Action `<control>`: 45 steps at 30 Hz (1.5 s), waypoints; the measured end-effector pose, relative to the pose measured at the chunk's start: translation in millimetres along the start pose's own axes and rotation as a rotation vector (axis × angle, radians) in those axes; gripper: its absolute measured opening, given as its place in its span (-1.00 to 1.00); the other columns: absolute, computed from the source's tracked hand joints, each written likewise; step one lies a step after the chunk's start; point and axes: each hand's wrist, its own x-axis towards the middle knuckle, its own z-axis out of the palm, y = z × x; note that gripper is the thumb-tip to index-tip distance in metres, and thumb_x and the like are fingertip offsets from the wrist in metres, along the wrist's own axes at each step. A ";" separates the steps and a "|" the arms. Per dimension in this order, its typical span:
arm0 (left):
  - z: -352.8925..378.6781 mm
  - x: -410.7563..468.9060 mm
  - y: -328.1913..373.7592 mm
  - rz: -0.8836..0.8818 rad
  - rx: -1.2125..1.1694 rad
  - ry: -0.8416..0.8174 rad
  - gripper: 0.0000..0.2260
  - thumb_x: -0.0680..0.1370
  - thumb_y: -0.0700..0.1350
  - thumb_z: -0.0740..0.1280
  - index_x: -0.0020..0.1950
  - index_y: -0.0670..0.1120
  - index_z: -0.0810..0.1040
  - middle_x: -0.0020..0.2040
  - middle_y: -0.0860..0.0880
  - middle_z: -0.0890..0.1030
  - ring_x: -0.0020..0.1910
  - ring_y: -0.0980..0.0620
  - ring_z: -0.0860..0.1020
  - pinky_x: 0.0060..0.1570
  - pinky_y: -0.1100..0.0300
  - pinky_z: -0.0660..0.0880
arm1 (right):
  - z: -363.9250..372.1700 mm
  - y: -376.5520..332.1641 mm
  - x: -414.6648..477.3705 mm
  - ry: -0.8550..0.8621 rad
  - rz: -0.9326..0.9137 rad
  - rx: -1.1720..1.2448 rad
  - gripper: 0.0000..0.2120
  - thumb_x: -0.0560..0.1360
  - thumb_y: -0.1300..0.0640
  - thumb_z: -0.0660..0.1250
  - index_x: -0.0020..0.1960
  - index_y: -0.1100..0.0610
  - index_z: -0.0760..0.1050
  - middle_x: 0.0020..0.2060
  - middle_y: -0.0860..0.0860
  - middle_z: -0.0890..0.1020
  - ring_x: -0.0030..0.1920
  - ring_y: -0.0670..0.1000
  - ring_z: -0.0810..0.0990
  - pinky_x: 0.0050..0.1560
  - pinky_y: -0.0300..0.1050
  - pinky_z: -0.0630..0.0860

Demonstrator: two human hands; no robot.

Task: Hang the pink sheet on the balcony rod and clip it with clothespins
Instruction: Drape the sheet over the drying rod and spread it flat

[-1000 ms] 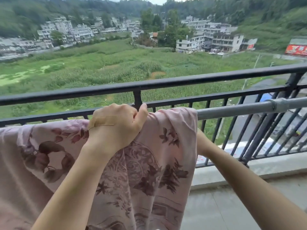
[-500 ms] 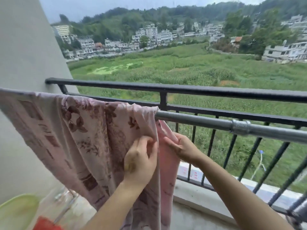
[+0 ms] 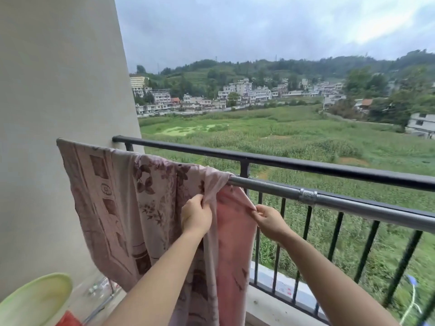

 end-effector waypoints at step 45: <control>-165.7 147.0 60.9 0.040 0.707 0.216 -0.67 0.65 0.16 0.14 -0.23 0.03 0.44 -0.17 -0.13 0.55 -0.06 -0.19 0.51 0.12 -0.11 0.47 | -39.8 -222.0 216.7 0.015 -0.380 -0.182 -0.72 0.62 0.18 0.10 0.28 0.28 0.30 0.18 0.30 0.55 0.18 0.28 0.55 0.03 0.02 0.45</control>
